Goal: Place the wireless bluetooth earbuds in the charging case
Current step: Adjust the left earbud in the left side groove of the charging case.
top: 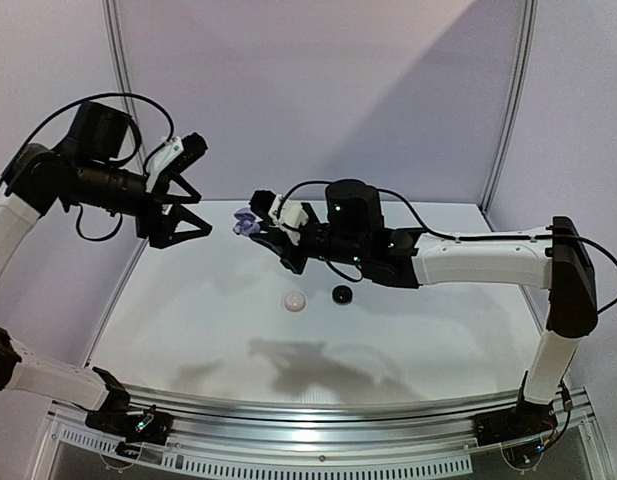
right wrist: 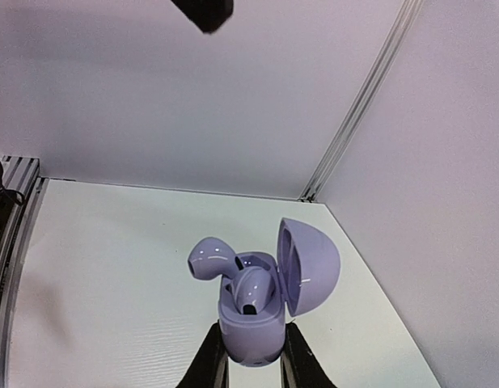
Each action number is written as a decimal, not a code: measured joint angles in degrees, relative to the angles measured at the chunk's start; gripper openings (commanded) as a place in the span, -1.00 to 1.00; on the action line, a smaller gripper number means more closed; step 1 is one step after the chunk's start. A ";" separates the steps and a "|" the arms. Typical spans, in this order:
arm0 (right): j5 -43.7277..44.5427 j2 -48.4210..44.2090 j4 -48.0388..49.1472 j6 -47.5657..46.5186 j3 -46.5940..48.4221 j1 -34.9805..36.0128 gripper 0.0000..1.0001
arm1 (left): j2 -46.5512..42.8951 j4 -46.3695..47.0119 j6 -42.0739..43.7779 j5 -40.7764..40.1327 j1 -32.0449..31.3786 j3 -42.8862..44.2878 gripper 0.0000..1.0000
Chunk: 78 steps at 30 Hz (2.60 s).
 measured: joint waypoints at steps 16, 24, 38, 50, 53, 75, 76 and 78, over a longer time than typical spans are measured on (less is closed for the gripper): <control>1.99 -3.32 2.64 5.18 0.09 0.28 -1.00 | -10.54 33.83 -20.13 2.56 0.81 -25.35 0.99; 2.01 -3.41 2.75 5.14 0.09 0.57 -1.00 | -8.37 39.12 -23.17 2.69 0.81 -25.24 0.96; 1.97 -4.24 3.34 5.01 0.09 0.83 -1.00 | -5.20 39.45 -21.14 0.87 0.81 -24.39 0.50; 1.92 -4.28 3.45 3.98 0.24 0.83 -1.00 | -7.17 38.12 -16.52 -3.02 0.85 -24.39 0.40; 1.88 -4.28 3.45 3.89 0.39 0.83 -1.00 | -7.48 38.01 -15.72 -4.04 0.96 -24.39 0.40; -2.60 -4.39 3.45 3.54 0.37 0.81 -1.00 | -8.55 38.03 -13.05 -2.86 1.77 -24.06 0.70; -3.19 -4.55 3.45 3.56 0.33 0.74 -1.00 | -9.33 38.12 -12.59 -0.39 2.29 -24.17 0.76; -4.90 -5.09 3.45 3.78 0.13 0.57 -1.00 | -11.50 38.25 -10.49 6.45 3.85 -24.30 0.86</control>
